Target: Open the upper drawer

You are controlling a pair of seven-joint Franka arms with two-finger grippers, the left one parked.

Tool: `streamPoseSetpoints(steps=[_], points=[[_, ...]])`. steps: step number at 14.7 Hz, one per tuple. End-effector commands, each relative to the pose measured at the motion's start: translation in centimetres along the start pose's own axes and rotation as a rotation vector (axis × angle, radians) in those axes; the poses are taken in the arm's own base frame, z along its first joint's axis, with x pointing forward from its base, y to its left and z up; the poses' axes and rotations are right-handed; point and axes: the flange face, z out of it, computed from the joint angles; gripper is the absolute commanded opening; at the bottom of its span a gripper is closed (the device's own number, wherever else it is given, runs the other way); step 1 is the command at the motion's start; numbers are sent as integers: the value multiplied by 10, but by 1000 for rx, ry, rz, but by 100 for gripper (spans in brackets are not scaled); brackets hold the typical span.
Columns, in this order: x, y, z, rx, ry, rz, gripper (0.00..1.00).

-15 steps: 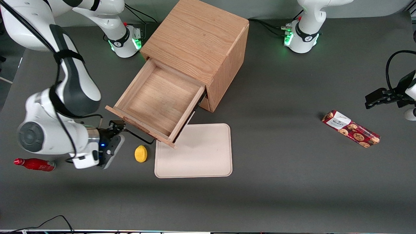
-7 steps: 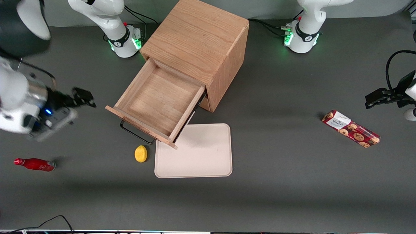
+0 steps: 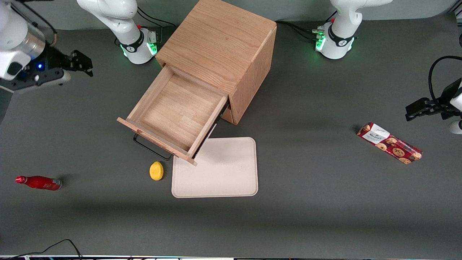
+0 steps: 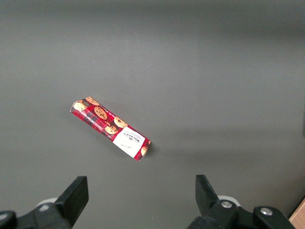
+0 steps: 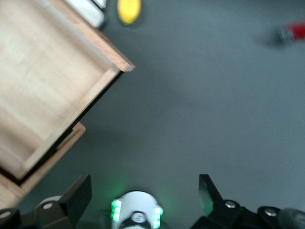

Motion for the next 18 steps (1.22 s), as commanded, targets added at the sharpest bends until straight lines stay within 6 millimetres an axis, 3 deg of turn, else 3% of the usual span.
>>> streamPoseSetpoints(steps=[1,5,9,12,18], points=[[-6,-1,3,17,9,255,100],[-4,-2,-11,36,34,258,100],[1,-4,-11,53,51,232,100],[0,21,-13,122,56,224,100],[19,20,-21,98,56,216,100]])
